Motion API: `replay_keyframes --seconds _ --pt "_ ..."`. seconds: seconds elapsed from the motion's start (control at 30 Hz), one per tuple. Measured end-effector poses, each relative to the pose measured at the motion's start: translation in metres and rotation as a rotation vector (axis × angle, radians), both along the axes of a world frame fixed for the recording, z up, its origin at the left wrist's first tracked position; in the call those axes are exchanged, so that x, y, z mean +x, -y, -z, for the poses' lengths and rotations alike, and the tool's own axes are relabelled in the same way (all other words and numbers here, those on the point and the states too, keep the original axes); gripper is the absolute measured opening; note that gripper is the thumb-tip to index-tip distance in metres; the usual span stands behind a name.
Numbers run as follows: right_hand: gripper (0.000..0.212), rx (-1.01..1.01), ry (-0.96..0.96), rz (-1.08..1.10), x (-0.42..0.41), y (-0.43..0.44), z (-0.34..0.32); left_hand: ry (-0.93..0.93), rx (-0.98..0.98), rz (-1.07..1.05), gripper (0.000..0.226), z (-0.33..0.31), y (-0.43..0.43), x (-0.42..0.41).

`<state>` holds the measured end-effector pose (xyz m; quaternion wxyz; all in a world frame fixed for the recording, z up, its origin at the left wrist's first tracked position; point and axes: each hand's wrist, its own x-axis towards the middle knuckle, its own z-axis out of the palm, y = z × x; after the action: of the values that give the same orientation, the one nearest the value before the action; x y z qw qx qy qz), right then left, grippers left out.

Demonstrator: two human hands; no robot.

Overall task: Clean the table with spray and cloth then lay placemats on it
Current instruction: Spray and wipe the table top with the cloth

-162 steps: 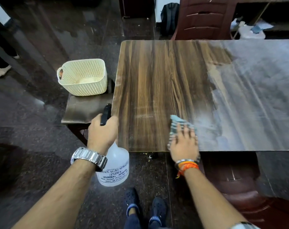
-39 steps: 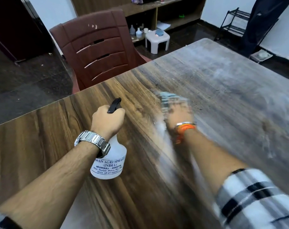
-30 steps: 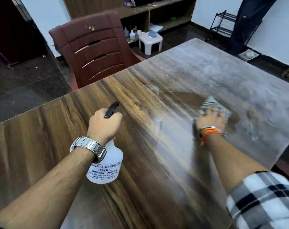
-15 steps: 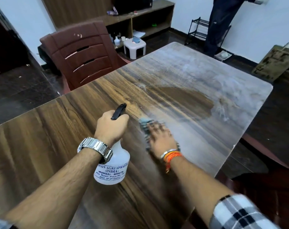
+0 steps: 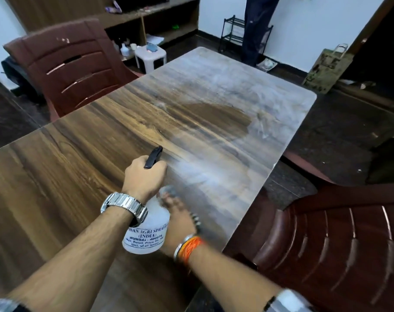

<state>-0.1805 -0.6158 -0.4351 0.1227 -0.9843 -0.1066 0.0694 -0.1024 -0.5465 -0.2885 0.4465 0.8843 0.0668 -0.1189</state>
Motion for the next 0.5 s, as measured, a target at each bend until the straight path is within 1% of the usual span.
replay_keyframes --seconds 0.03,0.07,0.13,0.2,0.3,0.4,0.5 --pt "0.072 0.010 -0.015 -0.076 -0.015 -0.007 -0.002 -0.002 0.016 0.012 0.019 -0.001 0.005 -0.002" --pt "0.070 0.029 -0.019 -0.113 -0.025 -0.004 -0.002 0.001 0.025 0.020 0.017 -0.002 0.008 -0.002" --pt "0.061 0.053 0.003 -0.130 -0.032 0.023 -0.003 0.007 0.006 -0.001 0.017 -0.003 0.019 -0.005" --pt "0.059 0.037 0.029 -0.092 -0.024 0.062 0.001 0.005 -0.007 -0.020 0.018 -0.003 0.028 -0.010" --pt "0.059 -0.010 0.090 0.104 -0.002 0.140 0.001 0.014 -0.005 -0.018 0.018 -0.002 0.039 -0.021" --pt "0.068 -0.098 0.030 0.313 0.025 0.240 0.006 0.028 -0.024 -0.089 0.017 -0.003 0.042 -0.030" --pt "0.062 -0.095 -0.031 0.517 0.047 0.311 0.009 0.058 0.003 -0.148 0.016 -0.002 0.047 -0.040"
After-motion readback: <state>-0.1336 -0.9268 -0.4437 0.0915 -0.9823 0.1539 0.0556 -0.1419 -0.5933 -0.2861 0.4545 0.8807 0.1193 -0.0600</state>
